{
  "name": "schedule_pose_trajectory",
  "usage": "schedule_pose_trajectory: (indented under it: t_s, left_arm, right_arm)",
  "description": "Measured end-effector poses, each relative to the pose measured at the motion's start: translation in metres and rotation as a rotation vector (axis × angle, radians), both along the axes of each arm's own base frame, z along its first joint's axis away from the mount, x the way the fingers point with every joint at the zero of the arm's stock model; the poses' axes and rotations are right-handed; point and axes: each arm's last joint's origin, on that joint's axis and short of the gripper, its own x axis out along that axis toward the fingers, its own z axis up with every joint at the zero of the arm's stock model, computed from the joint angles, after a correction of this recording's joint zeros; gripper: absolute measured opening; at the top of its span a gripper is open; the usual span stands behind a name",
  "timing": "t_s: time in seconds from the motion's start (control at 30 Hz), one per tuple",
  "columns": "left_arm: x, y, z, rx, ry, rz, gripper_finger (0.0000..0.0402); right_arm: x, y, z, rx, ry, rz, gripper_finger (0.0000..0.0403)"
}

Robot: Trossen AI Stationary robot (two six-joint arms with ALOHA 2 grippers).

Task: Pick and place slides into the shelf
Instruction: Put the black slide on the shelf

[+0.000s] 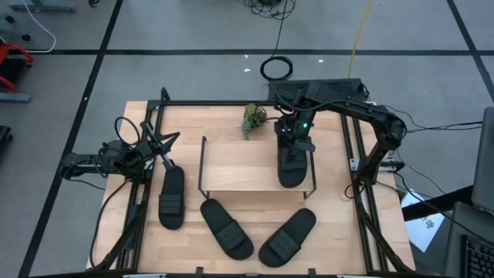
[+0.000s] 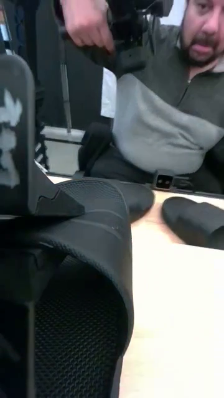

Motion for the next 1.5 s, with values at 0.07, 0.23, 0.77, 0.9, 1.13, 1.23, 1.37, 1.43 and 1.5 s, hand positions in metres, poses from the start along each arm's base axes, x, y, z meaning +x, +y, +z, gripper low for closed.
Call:
schedule_pose_trajectory:
  t_s: [0.07, 0.23, 0.77, 0.9, 1.13, 1.23, 1.37, 1.43, 1.5]
  left_arm:
    - [0.000, 0.000, 0.000, 0.000, 0.000, 0.000, 0.0021]
    - [0.000, 0.000, 0.000, 0.000, 0.000, 0.000, 0.0021]
    - [0.000, 0.000, 0.000, 0.000, 0.000, 0.000, 0.0021]
    - [0.000, 0.000, 0.000, 0.000, 0.000, 0.000, 0.0021]
    - [0.000, 0.000, 0.000, 0.000, 0.000, 0.000, 0.0021]
    - [0.000, 0.000, 0.000, 0.000, 0.000, 0.000, 0.0021]
    - [0.000, 0.000, 0.000, 0.000, 0.000, 0.000, 0.0021]
    - [0.000, 0.000, 0.000, 0.000, 0.000, 0.000, 0.0021]
    - [0.000, 0.000, 0.000, 0.000, 0.003, 0.000, 0.0021]
  right_arm:
    - [0.003, -0.001, -0.003, 0.005, -0.016, -0.014, 0.0004]
    - [0.007, -0.003, -0.013, 0.003, -0.022, -0.030, 0.0004]
    - [0.006, -0.002, -0.040, 0.037, 0.057, -0.057, 0.0004]
    - [0.006, -0.002, -0.044, 0.042, 0.059, -0.057, 0.0004]
    - [0.004, 0.000, -0.051, 0.107, 0.064, -0.055, 0.0004]
    - [0.005, 0.000, -0.054, 0.095, 0.063, -0.054, 0.0004]
    - [0.005, 0.000, -0.058, 0.093, 0.058, -0.054, 0.0004]
    - [0.006, 0.000, -0.061, 0.093, 0.056, -0.061, 0.0004]
    - [0.006, 0.000, -0.062, 0.097, 0.058, -0.065, 0.0004]
